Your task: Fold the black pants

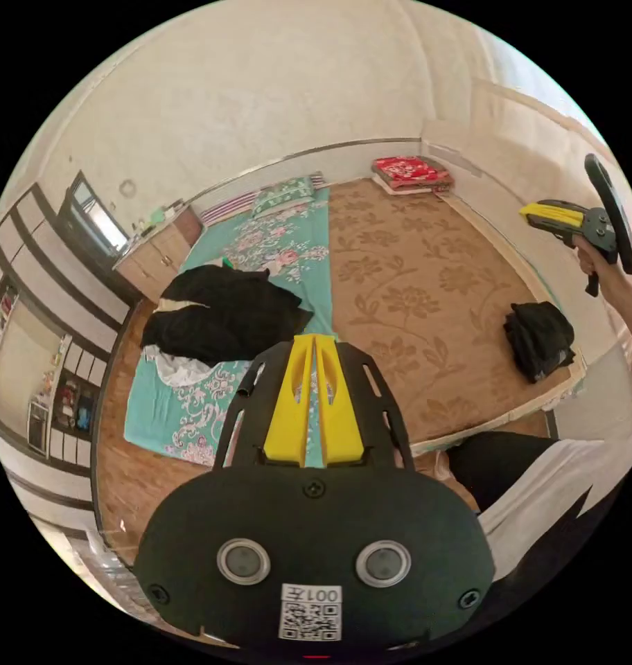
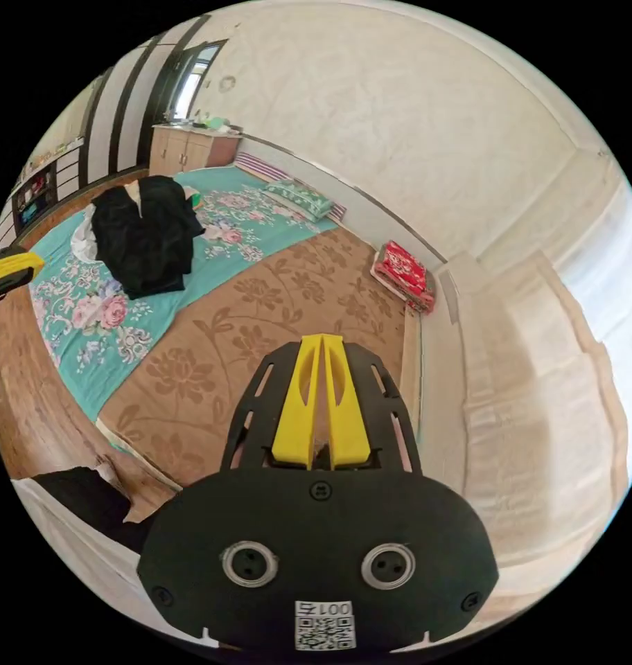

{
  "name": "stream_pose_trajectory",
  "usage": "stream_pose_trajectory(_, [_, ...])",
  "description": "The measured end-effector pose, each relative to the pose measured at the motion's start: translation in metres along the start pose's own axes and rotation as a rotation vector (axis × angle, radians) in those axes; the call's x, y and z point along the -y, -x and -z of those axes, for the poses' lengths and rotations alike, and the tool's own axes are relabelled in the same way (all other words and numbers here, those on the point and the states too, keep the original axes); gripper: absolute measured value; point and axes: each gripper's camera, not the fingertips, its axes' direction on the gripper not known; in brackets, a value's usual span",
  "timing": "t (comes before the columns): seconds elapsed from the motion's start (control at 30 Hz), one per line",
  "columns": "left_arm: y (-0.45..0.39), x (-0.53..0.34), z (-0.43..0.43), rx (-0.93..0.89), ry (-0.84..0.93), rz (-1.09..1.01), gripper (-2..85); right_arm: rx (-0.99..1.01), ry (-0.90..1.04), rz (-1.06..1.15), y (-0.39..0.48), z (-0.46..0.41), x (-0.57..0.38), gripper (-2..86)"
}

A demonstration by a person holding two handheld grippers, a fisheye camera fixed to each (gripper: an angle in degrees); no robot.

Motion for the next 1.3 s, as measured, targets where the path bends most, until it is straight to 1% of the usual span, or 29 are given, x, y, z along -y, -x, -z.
stream_pose_trajectory(0.07, [0.057,-0.026,0.052,-0.027,0.058,0.076,-0.9,0.011,0.005,-0.01,0.049,0.006,0.025,0.2])
stream_pose_trajectory(0.13, [0.097,-0.046,0.099,-0.029,0.058,0.06,-0.9,0.065,-0.033,-0.042,0.097,0.014,0.05,0.2])
stream_pose_trajectory(0.2, [0.14,-0.064,0.146,-0.014,0.069,0.08,-0.8,0.217,-0.088,-0.094,0.158,0.017,0.08,0.3])
stream_pose_trajectory(0.27, [0.196,-0.082,0.206,-0.022,0.087,0.15,-0.4,0.329,-0.073,-0.126,0.199,0.01,0.103,0.3])
stream_pose_trajectory(0.3, [0.209,-0.085,0.221,-0.021,0.085,0.167,-0.2,0.391,-0.055,-0.141,0.223,0.004,0.118,0.4])
stream_pose_trajectory(0.37, [0.253,-0.092,0.279,0.007,0.042,0.213,2.1,0.444,-0.046,-0.129,0.257,-0.004,0.14,0.5])
stream_pose_trajectory(0.43, [0.283,-0.095,0.319,0.037,-0.035,0.272,6.3,0.45,-0.065,-0.063,0.289,-0.011,0.161,0.6])
stream_pose_trajectory(0.47, [0.303,-0.094,0.342,0.043,-0.085,0.31,7.3,0.443,-0.091,-0.001,0.309,-0.017,0.174,0.8])
stream_pose_trajectory(0.53, [0.33,-0.09,0.37,0.042,-0.116,0.338,8.0,0.416,-0.119,0.081,0.34,-0.031,0.192,1.3])
stream_pose_trajectory(0.63, [0.374,-0.073,0.401,0.068,-0.074,0.336,7.8,0.394,-0.105,0.194,0.391,-0.077,0.216,2.7])
stream_pose_trajectory(0.73, [0.425,-0.055,0.429,0.091,-0.012,0.346,5.6,0.366,0.029,0.195,0.441,-0.146,0.237,4.4])
stream_pose_trajectory(0.8, [0.459,-0.042,0.446,0.112,0.059,0.337,2.5,0.342,0.194,0.126,0.476,-0.207,0.253,5.3])
stream_pose_trajectory(0.83, [0.483,-0.032,0.457,0.122,0.124,0.326,0.9,0.348,0.249,0.118,0.484,-0.222,0.257,5.3])
stream_pose_trajectory(0.87, [0.505,-0.022,0.468,0.126,0.179,0.303,-0.1,0.358,0.352,0.1,0.497,-0.248,0.265,5.4])
stream_pose_trajectory(0.9, [0.516,-0.017,0.473,0.126,0.202,0.294,-0.3,0.375,0.414,0.065,0.506,-0.269,0.271,5.2])
stream_pose_trajectory(0.93, [0.538,-0.007,0.482,0.116,0.247,0.289,-0.6,0.384,0.432,0.043,0.508,-0.277,0.274,4.7])
stream_pose_trajectory(1.03, [0.59,0.023,0.5,0.052,0.36,0.303,-0.9,0.362,0.461,-0.139,0.502,-0.315,0.281,3.0])
stream_pose_trajectory(1.07, [0.608,0.037,0.503,0.037,0.397,0.31,-0.9,0.367,0.447,-0.241,0.493,-0.331,0.28,3.0])
stream_pose_trajectory(1.1, [0.616,0.045,0.504,0.029,0.414,0.309,-1.0,0.408,0.454,-0.344,0.483,-0.352,0.277,3.2])
stream_pose_trajectory(1.13, [0.631,0.06,0.504,0.013,0.448,0.302,-1.0,0.439,0.465,-0.391,0.478,-0.364,0.275,3.4])
stream_pose_trajectory(1.2, [0.651,0.085,0.499,-0.015,0.504,0.264,-1.0,0.557,0.498,-0.575,0.46,-0.413,0.266,5.9])
stream_pose_trajectory(1.23, [0.661,0.103,0.492,-0.043,0.54,0.217,-1.0,0.576,0.499,-0.627,0.455,-0.425,0.263,7.2])
stream_pose_trajectory(1.3, [0.673,0.131,0.482,-0.094,0.593,0.118,-1.0,0.614,0.488,-0.848,0.437,-0.467,0.247,11.7])
